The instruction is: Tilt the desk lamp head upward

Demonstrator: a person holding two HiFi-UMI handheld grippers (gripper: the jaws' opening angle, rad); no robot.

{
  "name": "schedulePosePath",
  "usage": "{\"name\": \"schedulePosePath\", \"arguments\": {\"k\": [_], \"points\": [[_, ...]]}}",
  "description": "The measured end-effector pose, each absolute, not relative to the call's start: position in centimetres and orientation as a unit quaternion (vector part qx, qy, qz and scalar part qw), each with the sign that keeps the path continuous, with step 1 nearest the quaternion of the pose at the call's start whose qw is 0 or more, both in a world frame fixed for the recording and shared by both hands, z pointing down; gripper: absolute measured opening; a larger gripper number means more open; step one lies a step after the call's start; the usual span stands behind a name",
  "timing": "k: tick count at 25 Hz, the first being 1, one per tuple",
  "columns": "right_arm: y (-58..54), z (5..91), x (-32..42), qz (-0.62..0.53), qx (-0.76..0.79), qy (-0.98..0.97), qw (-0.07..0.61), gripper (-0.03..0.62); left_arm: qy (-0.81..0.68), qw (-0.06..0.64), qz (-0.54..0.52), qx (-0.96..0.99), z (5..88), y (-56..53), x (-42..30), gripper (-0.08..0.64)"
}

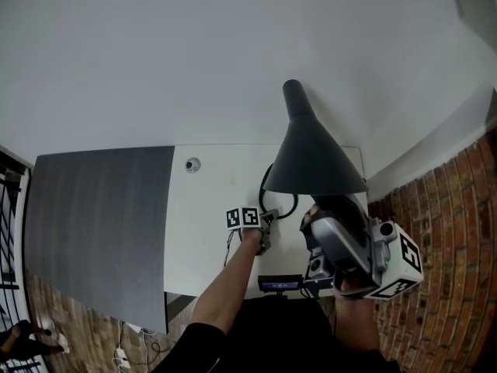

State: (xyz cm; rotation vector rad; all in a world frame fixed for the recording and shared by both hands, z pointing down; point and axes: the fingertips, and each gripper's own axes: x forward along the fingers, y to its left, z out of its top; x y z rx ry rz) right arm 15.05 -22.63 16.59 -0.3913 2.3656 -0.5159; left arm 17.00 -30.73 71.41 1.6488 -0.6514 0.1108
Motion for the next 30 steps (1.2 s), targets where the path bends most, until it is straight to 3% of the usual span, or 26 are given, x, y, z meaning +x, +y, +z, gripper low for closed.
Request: {"name": "schedulePosePath", "arguments": {"k": [30], "points": [[-23.4,15.3,15.5,-0.221,-0.140,0.891,0.371,0.137,-0.290,0.629,0.071,0.718,71.6,-30.5,17.3,0.009]]}}
